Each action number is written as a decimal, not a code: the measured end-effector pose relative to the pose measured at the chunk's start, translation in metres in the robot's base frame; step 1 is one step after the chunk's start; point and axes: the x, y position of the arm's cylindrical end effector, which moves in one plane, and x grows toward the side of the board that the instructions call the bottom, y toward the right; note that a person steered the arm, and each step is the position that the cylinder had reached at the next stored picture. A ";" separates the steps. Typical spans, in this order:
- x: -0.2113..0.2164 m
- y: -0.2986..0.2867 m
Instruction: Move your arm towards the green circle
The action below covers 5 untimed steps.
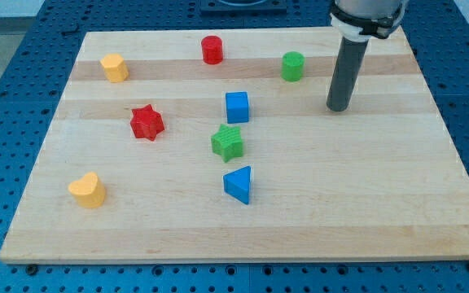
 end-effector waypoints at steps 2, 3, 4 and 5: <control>-0.016 0.030; -0.033 0.034; -0.057 0.028; -0.071 0.014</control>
